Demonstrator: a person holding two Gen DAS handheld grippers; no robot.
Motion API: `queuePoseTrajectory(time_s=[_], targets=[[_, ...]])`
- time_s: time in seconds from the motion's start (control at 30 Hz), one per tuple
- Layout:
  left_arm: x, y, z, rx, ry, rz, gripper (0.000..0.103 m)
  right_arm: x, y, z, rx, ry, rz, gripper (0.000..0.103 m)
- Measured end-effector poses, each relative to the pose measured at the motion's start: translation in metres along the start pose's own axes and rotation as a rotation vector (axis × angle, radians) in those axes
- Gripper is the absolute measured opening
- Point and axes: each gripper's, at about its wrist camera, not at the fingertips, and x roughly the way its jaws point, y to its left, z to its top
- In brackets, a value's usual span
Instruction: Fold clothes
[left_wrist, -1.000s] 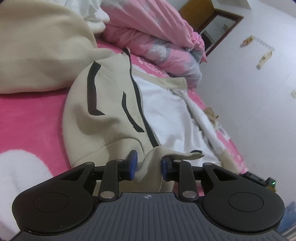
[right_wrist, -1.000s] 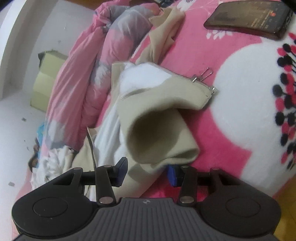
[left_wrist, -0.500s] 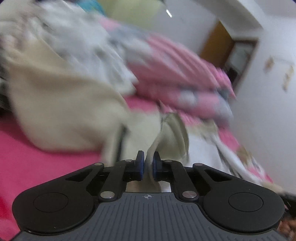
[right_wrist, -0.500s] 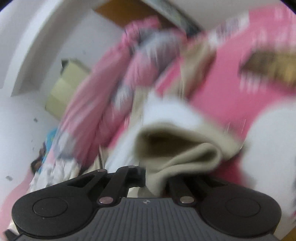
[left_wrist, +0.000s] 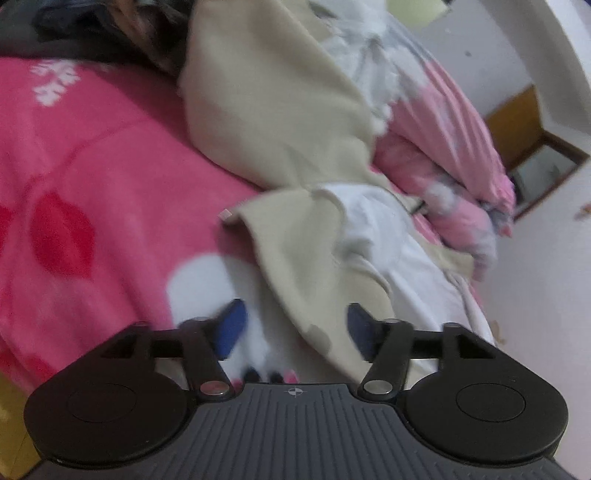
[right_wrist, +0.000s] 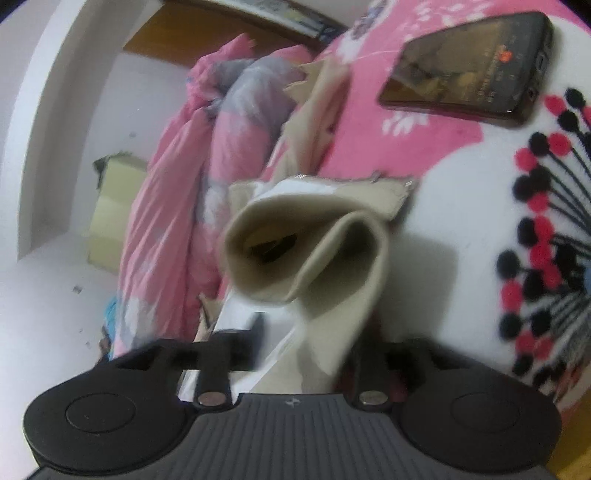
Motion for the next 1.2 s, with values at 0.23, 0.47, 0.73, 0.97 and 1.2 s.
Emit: queuePoseTrajectory(time_s=[0.23,0.47,0.73,0.97,1.2], targets=[[0.007,-0.012,-0.004,0.055,0.004,0.004,0.070,0.019,0.018,-0.037,-0.107,0.175,0.023,0.047],[0.020,-0.031,-0.014,0.077,0.013,-0.007,0.048,0.051,0.040,-0.066,-0.152,0.298,0.067,0.038],[0.010,-0.055,-0.019,0.107,-0.036,0.177,0.000,0.070,0.051,-0.065,-0.154,0.265,0.063,0.002],[-0.023,-0.079,-0.042,0.213,0.026,0.148,0.000,0.017,0.080,-0.040,-0.258,0.176,0.075,0.002],[-0.028,-0.075,-0.049,0.192,0.050,0.155,0.000,0.016,0.070,-0.045,-0.235,0.208,-0.007,0.002]])
